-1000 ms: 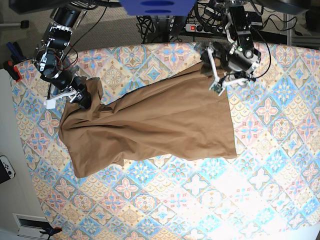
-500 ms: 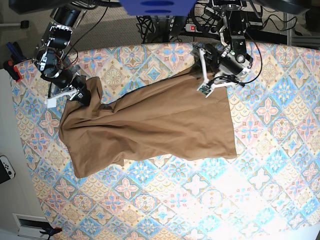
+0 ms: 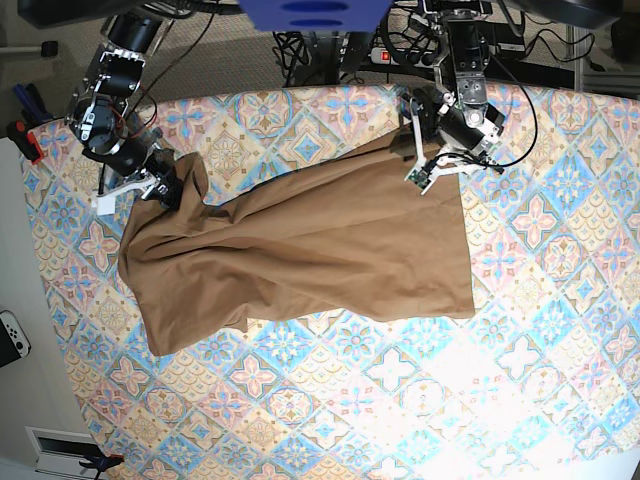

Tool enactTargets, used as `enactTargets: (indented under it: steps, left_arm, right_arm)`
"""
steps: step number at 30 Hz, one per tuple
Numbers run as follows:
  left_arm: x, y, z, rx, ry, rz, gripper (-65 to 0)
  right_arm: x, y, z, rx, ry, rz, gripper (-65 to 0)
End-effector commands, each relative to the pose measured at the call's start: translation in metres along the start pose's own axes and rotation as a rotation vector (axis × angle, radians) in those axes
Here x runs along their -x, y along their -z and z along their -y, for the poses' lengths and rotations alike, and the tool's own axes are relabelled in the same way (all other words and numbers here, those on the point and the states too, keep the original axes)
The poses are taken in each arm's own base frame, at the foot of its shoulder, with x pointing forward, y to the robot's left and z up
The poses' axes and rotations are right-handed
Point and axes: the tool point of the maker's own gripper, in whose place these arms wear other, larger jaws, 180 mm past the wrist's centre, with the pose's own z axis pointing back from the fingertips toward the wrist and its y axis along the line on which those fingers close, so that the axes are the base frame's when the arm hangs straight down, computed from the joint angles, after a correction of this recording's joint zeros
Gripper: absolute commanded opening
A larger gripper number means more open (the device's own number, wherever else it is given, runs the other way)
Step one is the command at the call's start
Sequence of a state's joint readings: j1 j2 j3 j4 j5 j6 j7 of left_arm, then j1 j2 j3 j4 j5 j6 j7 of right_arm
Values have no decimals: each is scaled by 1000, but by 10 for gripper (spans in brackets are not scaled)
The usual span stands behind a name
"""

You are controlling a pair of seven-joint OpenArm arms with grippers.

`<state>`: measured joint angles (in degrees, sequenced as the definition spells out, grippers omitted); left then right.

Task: Layout the t-shirt on the table in an organized manner, then fold the t-shirt properly
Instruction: 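Grasp the shirt edge with the left gripper near its corner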

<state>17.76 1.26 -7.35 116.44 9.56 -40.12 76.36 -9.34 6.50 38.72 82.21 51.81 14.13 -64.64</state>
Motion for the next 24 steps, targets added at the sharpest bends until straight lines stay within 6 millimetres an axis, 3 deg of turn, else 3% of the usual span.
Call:
enactTargets:
  steps: [1, 3, 6, 17, 24]
  left_arm:
    - [-5, -5, -3, -16, -3, 21, -302]
    - [-4, -5, -4, -20, 2, 18, -257]
    - [-4, -4, -4, -20, 3, 16, -265]
    - [0, -3, -6, -22, 0, 6, -412]
    - [23, 23, 2, 38, 17, -96, -500]
  right_arm:
    - [-10, -2, -4, -4, -22, 24, -388]
    - [-10, -2, -4, -4, -23, 22, -375]
    - [-3, -5, 1, 6, -16, 11, -375]
    - [-3, -6, 2, 9, -17, 10, -375]
    - [-2, -6, 2, 10, -17, 9, -375]
